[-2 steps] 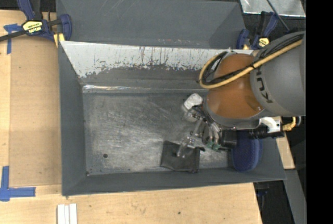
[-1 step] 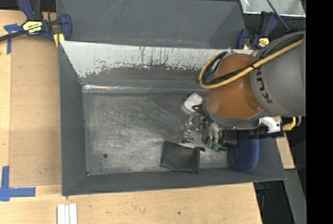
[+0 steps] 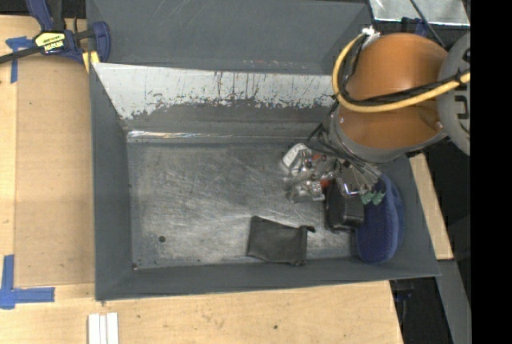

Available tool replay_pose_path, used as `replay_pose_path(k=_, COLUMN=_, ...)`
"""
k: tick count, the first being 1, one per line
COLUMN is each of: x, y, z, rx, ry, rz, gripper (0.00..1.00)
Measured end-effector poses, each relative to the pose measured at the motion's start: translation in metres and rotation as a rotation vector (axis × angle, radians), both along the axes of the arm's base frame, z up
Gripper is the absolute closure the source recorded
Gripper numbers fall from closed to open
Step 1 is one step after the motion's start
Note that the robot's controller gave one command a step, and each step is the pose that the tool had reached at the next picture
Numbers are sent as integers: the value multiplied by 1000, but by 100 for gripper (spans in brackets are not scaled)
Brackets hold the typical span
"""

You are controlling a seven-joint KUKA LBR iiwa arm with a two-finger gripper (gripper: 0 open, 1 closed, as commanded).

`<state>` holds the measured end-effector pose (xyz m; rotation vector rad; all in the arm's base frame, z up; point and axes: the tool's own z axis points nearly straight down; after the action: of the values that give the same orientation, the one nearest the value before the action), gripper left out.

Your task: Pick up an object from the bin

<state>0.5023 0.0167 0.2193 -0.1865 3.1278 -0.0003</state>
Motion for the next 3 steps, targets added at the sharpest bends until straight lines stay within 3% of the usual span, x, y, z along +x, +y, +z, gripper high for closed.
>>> replay_pose_path(k=1, x=-1, y=0, z=-1, rx=0, ry=3, rz=0, gripper=0)
replay_pose_path(k=2, x=-5, y=-5, z=-147, rx=-3, ry=2, rz=385, gripper=0)
replay_pose_path(k=3, x=-1, y=-4, z=-143, rx=-3, ry=-15, rz=385, gripper=100)
